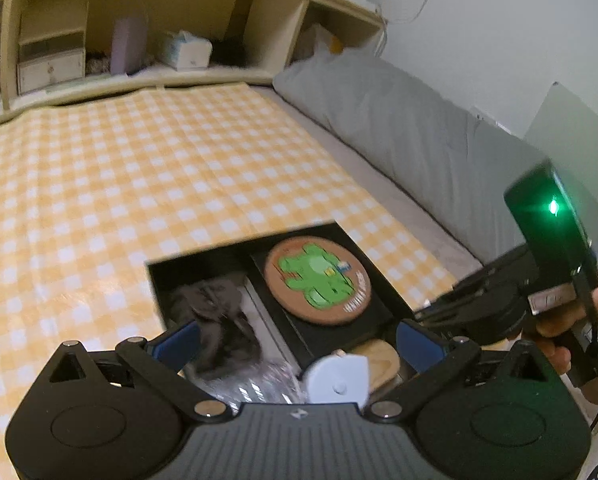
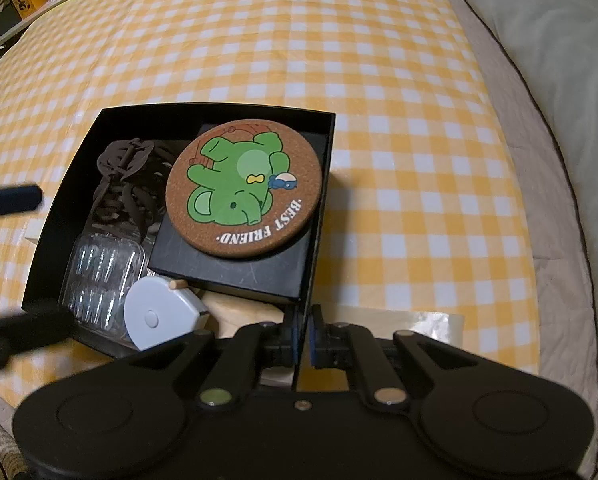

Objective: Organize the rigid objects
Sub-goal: 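Open the left gripper to release the tape measure and withdraw, then move the left gripper to the white-and-brown stick and grasp it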

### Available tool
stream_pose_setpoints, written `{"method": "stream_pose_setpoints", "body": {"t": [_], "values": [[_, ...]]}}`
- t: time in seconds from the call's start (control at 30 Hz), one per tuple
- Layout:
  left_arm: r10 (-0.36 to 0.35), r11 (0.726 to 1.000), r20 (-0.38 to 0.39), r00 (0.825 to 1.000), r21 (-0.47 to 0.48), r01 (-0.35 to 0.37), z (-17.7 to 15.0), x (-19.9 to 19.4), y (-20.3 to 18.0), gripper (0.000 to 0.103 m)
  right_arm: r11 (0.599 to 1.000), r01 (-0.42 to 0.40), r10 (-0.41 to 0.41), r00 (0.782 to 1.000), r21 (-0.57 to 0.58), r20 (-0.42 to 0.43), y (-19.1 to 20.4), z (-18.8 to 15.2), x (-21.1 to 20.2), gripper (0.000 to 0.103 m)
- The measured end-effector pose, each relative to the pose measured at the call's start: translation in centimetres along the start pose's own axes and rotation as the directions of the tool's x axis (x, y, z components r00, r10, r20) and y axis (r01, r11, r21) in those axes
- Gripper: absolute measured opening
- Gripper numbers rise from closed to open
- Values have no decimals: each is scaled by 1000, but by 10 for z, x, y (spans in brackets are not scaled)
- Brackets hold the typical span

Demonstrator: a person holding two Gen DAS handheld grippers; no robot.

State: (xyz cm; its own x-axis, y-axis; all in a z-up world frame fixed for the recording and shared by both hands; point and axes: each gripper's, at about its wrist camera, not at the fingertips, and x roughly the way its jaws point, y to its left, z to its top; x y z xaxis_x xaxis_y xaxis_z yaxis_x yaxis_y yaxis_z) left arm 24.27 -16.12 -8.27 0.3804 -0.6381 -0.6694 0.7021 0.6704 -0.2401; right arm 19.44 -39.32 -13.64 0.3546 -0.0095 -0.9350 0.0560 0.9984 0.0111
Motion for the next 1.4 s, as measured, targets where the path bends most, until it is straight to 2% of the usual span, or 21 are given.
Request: {"method": "stream_pose_setpoints", "body": {"t": [0.2,0.43,0.53,0.7,0.93,1.07,1.17,1.23,1.3,1.37,1.4], "values": [[56,998,40,998,21,-57,4,-21,34,103,1000,2,-2,1000,-1,-1,-1,1,0,6],[114,992,45,992,48,-116,-15,-28,75,103,1000,6,-6,1000,-6,-3,0,0,0,6],[125,991,22,992,44,-126,-30,-23,88,103,1000,5,-5,1000,-4,-3,2,2,0,6],[92,984,-35,995,157,-86,-52,-9,101,103,1000,10,-11,1000,-11,-10,1,0,2,6],[163,966,-74,984,216,-143,-70,14,110,102,1000,13,-13,1000,-23,-19,3,0,5,6],[202,965,-45,978,180,-191,-69,17,119,102,1000,14,-14,1000,-26,-20,2,0,5,6],[262,956,-22,965,146,-256,-67,20,125,102,999,15,-16,1000,-29,-23,2,0,5,6],[272,955,-17,962,125,-268,-65,20,129,102,999,17,-18,999,-33,-28,3,-1,7,6],[248,963,-19,969,112,-244,-64,19,132,97,999,19,-20,999,-38,-32,3,-2,8,6],[204,973,-26,979,111,-200,-64,18,132,88,999,22,-24,999,-43,-36,4,-2,9,6],[179,978,-34,983,111,-174,-65,19,131,80,999,24,-26,999,-47,-38,5,0,10,6]]}}
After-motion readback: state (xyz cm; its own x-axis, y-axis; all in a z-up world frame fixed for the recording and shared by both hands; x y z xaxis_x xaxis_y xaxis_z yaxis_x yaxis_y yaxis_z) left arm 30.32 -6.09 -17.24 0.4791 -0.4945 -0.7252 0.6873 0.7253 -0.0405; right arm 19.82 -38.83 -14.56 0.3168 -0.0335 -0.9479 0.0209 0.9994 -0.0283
